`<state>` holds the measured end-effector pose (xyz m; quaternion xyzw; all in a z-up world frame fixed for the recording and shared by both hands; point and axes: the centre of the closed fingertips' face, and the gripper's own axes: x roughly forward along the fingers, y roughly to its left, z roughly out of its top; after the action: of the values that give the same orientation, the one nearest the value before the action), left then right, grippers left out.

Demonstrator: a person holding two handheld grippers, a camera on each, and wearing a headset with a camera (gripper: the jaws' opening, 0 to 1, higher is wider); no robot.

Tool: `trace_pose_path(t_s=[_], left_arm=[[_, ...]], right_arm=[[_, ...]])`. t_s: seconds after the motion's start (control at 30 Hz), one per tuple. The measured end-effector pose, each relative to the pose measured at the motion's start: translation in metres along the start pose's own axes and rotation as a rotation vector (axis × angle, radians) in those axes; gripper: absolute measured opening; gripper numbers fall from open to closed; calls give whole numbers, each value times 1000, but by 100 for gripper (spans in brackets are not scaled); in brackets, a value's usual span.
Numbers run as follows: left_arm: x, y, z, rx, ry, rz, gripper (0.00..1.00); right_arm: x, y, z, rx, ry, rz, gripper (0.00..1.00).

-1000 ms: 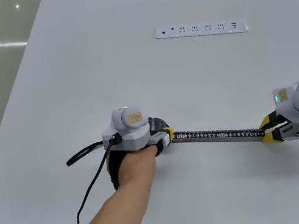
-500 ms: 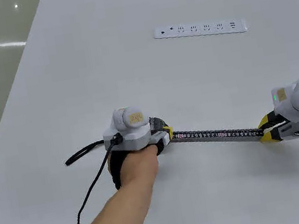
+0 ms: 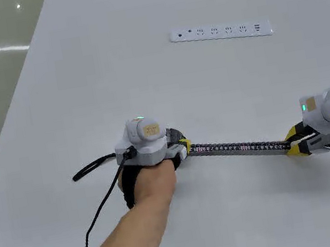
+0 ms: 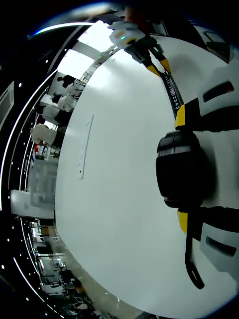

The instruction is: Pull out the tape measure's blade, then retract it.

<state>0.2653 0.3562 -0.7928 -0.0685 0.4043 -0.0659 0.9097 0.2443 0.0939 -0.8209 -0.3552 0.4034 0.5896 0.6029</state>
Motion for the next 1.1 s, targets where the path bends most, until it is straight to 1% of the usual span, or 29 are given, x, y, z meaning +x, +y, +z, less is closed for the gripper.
trace_pose_path(t_s=[0.47, 1.1], left_arm=[[0, 0, -1, -3, 1, -11, 56], [-1, 0, -1, -11, -3, -35, 56]], right_arm=[[2, -1, 4, 5, -10, -5, 12], [6, -2, 15, 3, -31, -2, 12]])
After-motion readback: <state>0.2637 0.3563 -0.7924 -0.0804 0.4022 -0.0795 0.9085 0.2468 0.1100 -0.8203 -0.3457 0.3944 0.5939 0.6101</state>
